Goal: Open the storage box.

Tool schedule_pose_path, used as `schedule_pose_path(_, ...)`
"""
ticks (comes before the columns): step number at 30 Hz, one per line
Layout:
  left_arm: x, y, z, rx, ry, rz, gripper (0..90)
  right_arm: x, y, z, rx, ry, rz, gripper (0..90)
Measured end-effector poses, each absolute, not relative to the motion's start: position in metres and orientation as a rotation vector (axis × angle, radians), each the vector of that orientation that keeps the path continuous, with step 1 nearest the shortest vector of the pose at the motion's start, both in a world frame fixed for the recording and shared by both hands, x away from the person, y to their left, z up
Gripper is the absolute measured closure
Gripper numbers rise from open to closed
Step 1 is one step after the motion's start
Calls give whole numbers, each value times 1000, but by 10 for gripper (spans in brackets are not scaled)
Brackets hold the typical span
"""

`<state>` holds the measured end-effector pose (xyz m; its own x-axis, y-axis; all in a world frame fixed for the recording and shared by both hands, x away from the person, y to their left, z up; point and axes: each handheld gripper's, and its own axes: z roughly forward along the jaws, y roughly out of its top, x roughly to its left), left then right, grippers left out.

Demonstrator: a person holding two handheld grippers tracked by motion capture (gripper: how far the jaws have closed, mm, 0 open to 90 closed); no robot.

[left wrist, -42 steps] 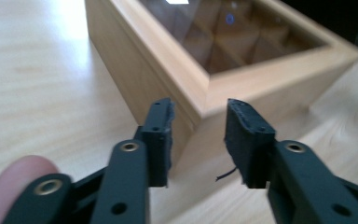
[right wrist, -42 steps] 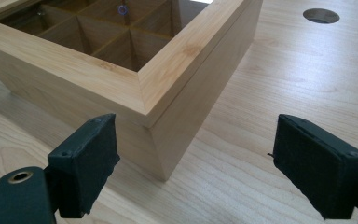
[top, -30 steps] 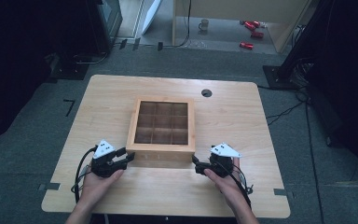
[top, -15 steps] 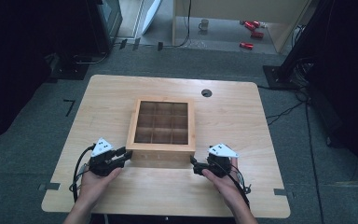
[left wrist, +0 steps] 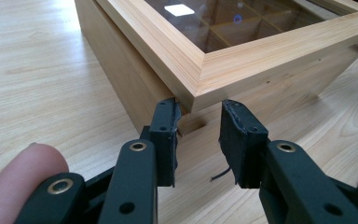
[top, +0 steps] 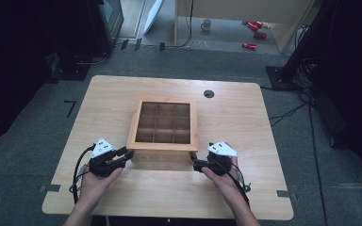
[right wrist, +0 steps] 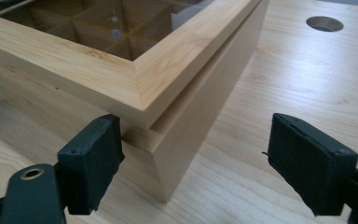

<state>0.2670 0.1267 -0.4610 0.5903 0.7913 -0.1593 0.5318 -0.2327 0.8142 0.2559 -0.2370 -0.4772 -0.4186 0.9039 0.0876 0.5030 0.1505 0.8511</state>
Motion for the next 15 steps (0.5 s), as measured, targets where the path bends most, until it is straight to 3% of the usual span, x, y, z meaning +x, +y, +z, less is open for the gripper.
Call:
schedule_pose_path(10, 268, 129, -458, 1880, 1062, 348, 656, 260, -231, -472, 1277, 1985, 1194, 169)
schedule_pose_path(15, 268, 130, -461, 1914, 1045, 333, 524, 260, -230, -469, 1224, 1994, 1167, 167)
